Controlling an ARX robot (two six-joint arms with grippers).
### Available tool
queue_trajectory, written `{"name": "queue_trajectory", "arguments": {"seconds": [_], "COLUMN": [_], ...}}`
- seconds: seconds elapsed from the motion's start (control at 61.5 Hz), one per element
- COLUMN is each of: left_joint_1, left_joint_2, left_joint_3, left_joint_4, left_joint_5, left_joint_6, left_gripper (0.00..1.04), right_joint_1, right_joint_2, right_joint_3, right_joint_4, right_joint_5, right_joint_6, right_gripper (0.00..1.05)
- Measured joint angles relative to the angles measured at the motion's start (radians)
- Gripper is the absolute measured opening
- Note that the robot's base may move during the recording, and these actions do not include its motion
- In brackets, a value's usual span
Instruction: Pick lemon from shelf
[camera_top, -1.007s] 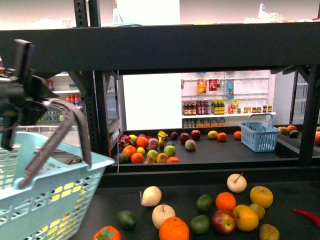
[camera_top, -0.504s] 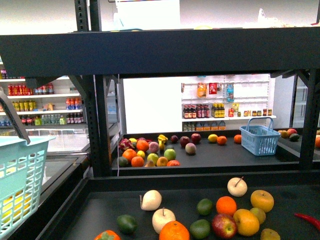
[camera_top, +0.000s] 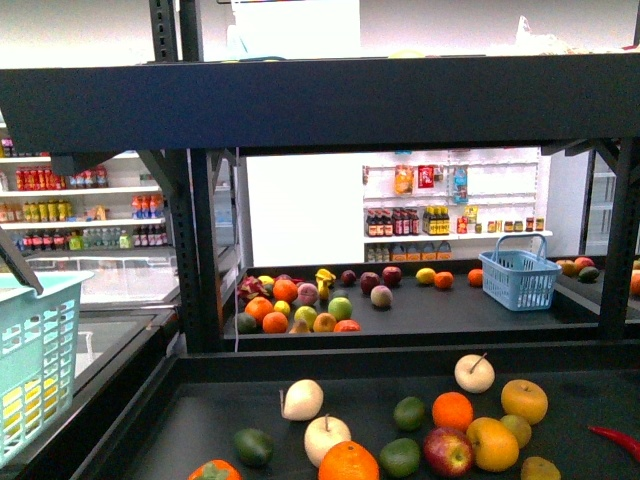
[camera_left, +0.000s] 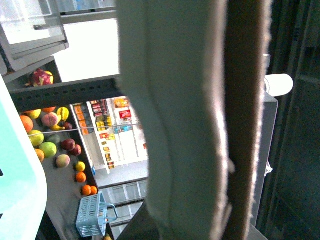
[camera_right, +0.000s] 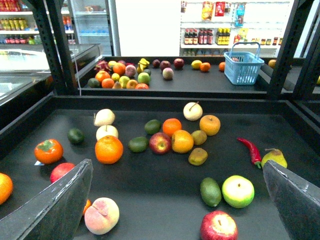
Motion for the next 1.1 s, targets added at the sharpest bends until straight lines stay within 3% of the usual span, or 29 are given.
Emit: {"name": "queue_trajectory", "arguments": {"seconds": [0.569,1.056,1.105], "left_joint_1": [0.034,0.082,0.085], "left_joint_2": [0.128,0.022,0.016], "left_joint_3": [0.017,-0.219,-0.220], "left_joint_4": [0.161,0.256,0.243], "left_joint_5": [0.025,0.050,0.060], "left_joint_6": [-0.042,-0.043,-0.011], "left_gripper": [0.07,0.07,0.16], "right_joint_1": [0.000,0.000,0.000], "right_joint_2": [0.000,0.000,0.000], "right_joint_3": [0.000,0.000,0.000], "right_joint_4": [0.000,0.000,0.000], "right_joint_5": [0.000,0.000,0.000], "right_joint_6": [0.000,0.000,0.000], "right_gripper": [1.02,1.02,1.02]}}
